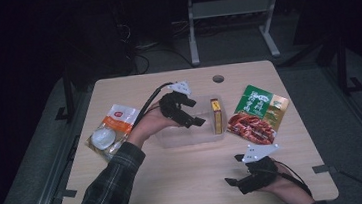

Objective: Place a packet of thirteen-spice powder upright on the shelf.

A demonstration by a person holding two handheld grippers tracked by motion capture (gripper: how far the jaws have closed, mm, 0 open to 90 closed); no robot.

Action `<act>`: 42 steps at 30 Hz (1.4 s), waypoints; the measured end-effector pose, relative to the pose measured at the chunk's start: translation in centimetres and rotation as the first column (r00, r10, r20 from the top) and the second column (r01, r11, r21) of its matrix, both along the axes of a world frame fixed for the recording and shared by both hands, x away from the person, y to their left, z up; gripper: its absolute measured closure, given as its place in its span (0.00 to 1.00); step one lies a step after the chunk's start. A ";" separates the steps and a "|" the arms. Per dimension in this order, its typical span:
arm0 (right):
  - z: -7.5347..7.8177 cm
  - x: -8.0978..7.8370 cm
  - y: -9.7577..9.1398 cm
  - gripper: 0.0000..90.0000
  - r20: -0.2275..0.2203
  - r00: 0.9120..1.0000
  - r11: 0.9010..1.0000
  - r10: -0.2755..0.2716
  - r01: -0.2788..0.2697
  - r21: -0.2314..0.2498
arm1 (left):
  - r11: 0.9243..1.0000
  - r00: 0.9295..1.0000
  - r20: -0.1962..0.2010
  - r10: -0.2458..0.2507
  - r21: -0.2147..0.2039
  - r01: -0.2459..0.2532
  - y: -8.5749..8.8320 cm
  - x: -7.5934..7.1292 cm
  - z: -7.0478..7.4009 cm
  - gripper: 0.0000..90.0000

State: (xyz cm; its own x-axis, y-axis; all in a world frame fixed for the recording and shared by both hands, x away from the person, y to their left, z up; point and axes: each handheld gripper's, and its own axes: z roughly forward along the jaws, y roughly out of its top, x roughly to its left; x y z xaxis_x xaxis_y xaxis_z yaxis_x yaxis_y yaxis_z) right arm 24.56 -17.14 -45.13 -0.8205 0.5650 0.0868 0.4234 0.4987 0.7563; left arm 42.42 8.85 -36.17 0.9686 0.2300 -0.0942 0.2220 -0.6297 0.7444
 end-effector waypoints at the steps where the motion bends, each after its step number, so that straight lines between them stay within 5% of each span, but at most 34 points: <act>1: 0.0 0.0 0.0 0.18 0.000 1.000 1.000 0.000 0.000 0.000 | 1.000 1.000 0.001 0.000 0.001 0.000 0.3 -0.4 0.0 0.14; 11: -0.1 0.0 0.2 0.18 -0.010 1.000 1.000 -0.005 0.005 -0.012 | 0.999 0.999 0.014 0.037 0.007 -0.037 3.6 -4.2 -0.4 0.15; 29: -0.1 0.3 -0.1 0.14 -0.016 1.000 0.999 -0.014 0.013 -0.030 | 0.994 0.993 0.032 0.110 0.018 -0.111 9.3 -11.0 -3.6 0.16; 42: 0.5 1.3 -1.6 0.16 -0.007 0.998 0.997 -0.067 0.067 -0.030 | 0.972 0.971 0.021 0.236 -0.002 -0.236 13.9 -13.5 -6.7 0.16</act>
State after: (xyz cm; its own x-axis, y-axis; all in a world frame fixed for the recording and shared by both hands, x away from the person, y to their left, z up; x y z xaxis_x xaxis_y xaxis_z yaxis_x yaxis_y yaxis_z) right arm 25.83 -18.70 -44.68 -0.7803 0.6209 0.0756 0.4623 0.4911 0.7383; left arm 28.92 22.72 -42.90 0.8886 0.4526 -0.0744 0.3489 -0.5617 0.7501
